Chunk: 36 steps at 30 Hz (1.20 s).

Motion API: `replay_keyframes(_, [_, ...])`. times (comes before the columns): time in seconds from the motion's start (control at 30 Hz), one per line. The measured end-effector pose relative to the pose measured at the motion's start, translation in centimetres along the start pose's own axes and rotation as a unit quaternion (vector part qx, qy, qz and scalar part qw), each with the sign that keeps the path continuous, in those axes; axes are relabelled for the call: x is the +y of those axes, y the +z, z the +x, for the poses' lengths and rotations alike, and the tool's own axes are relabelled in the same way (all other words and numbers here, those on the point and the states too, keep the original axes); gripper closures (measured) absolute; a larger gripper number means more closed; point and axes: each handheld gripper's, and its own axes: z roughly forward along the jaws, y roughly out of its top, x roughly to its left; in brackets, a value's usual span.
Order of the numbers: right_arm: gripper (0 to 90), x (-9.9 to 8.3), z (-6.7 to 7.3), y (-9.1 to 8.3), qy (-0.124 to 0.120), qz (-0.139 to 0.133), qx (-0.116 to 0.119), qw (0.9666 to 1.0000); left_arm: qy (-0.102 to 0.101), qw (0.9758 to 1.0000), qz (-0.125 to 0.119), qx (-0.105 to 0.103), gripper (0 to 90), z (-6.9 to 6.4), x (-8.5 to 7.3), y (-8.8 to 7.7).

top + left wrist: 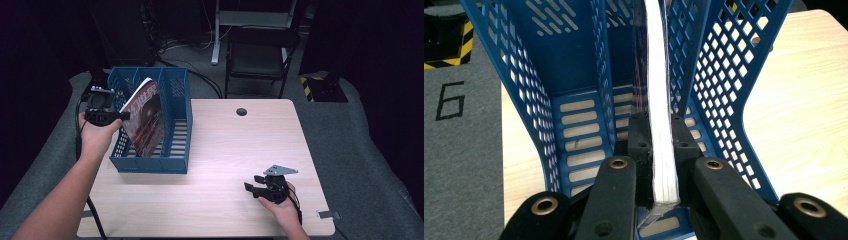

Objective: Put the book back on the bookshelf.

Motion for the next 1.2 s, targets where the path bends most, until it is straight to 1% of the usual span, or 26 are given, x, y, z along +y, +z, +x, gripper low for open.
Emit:
replay_keyframes(0.07, [45.4, 0.0, 0.0, 0.0, 0.0, 0.0, 0.0, 1.0, -0.007, 1.0, -0.001, 0.001, 84.1, 0.0, 0.2, 0.1])
replay_keyframes(0.13, [45.4, 0.0, 0.0, 0.0, 0.001, 0.0, 0.0, 1.0, -0.007, 1.0, 0.003, 0.0, 84.1, 0.1, 0.5, 0.1])
replay_keyframes(0.17, [45.4, 0.0, 0.0, 0.0, 0.001, -0.001, 0.001, 1.0, -0.006, 1.0, 0.001, 0.002, 84.1, 0.1, 0.6, 0.1])
replay_keyframes(0.2, [45.4, 0.0, 0.0, 0.0, 0.001, -0.002, 0.002, 1.0, -0.009, 1.0, -0.001, 0.003, 84.2, 0.0, 0.7, 0.2])
replay_keyframes(0.33, [45.4, 0.0, -0.1, -0.1, -0.001, -0.002, 0.001, 1.0, -0.009, 0.9999, 0.001, 0.004, 84.1, 0.2, 1.0, 0.2])
replay_keyframes(0.37, [45.4, 0.0, -0.1, -0.1, -0.001, -0.002, 0.001, 1.0, -0.013, 0.9999, -0.002, 0.005, 84.2, 0.2, 1.0, 0.3])
replay_keyframes(0.4, [45.4, 0.0, -0.1, -0.1, -0.001, -0.002, 0.001, 1.0, -0.016, 0.9999, 0.0, 0.003, 84.2, 0.3, 1.0, 0.3])
replay_keyframes(0.43, [45.4, 0.0, 0.0, -0.1, 0.0, -0.002, 0.002, 1.0, -0.016, 0.9999, -0.003, 0.003, 84.2, 0.5, 1.1, 0.3])
replay_keyframes(0.5, [45.4, 0.0, -0.1, -0.1, -0.002, -0.002, 0.001, 1.0, -0.025, 0.9996, -0.01, 0.004, 84.2, 0.7, 1.1, 0.3])
replay_keyframes(0.53, [45.4, 0.0, -0.1, -0.1, -0.002, -0.002, 0.001, 1.0, -0.033, 0.9993, -0.015, 0.005, 84.2, 0.8, 1.2, 0.4])
replay_keyframes(0.57, [45.4, 0.0, -0.1, -0.1, 0.0, -0.002, 0.002, 1.0, -0.036, 0.9991, -0.021, 0.009, 84.2, 0.9, 1.2, 0.4])
replay_keyframes(0.6, [45.4, 0.0, -0.1, -0.1, -0.001, -0.002, 0.002, 1.0, -0.044, 0.9985, -0.028, 0.013, 84.2, 0.9, 1.3, 0.5])
replay_keyframes(0.63, [45.4, 0.0, -0.1, -0.1, 0.0, -0.002, 0.002, 1.0, -0.044, 0.9985, -0.028, 0.013, 84.2, 0.9, 1.3, 0.5])
replay_keyframes(0.67, [45.4, 0.0, -0.1, -0.1, -0.001, -0.002, 0.001, 1.0, -0.048, 0.998, -0.037, 0.019, 84.2, 0.8, 1.5, 0.7])
replay_keyframes(0.7, [45.4, 0.0, -0.1, -0.1, -0.001, -0.002, 0.001, 1.0, -0.048, 0.998, -0.037, 0.019, 84.2, 0.8, 1.5, 0.7])
replay_keyframes(0.8, [45.4, 0.0, 0.0, -0.1, 0.003, -0.002, 0.003, 1.0, -0.052, 0.9974, -0.041, 0.028, 84.2, 0.5, 1.7, 1.0])
replay_keyframes(0.83, [45.4, 0.0, -0.1, -0.1, 0.002, -0.004, 0.0, 1.0, -0.057, 0.9969, -0.046, 0.03, 84.2, 0.4, 1.7, 1.1])
replay_keyframes(0.9, [45.4, 0.0, -0.1, -0.1, 0.002, -0.004, 0.0, 1.0, -0.06, 0.9966, -0.047, 0.032, 84.2, 0.2, 1.8, 1.3])
replay_keyframes(1.0, [45.4, 0.0, -0.1, -0.2, 0.001, -0.004, 0.003, 1.0, -0.059, 0.9955, -0.061, 0.042, 84.2, 0.0, 2.0, 1.5])
replay_keyframes(1.03, [45.4, 0.0, -0.1, -0.2, 0.001, -0.004, 0.003, 1.0, -0.062, 0.9951, -0.063, 0.044, 84.2, -0.1, 2.0, 1.5])
replay_keyframes(1.1, [45.4, 0.0, -0.1, -0.2, 0.001, -0.006, 0.003, 1.0, -0.062, 0.9947, -0.067, 0.048, 84.2, -0.2, 2.1, 1.7])
replay_keyframes(1.17, [45.4, 0.0, -0.2, -0.2, 0.001, -0.005, 0.003, 1.0, -0.06, 0.9948, -0.067, 0.049, 84.2, -0.2, 2.1, 1.9])
replay_keyframes(1.2, [45.4, 0.0, -0.1, -0.2, 0.002, -0.005, 0.004, 1.0, -0.061, 0.9944, -0.07, 0.05, 84.2, -0.2, 2.1, 2.0])
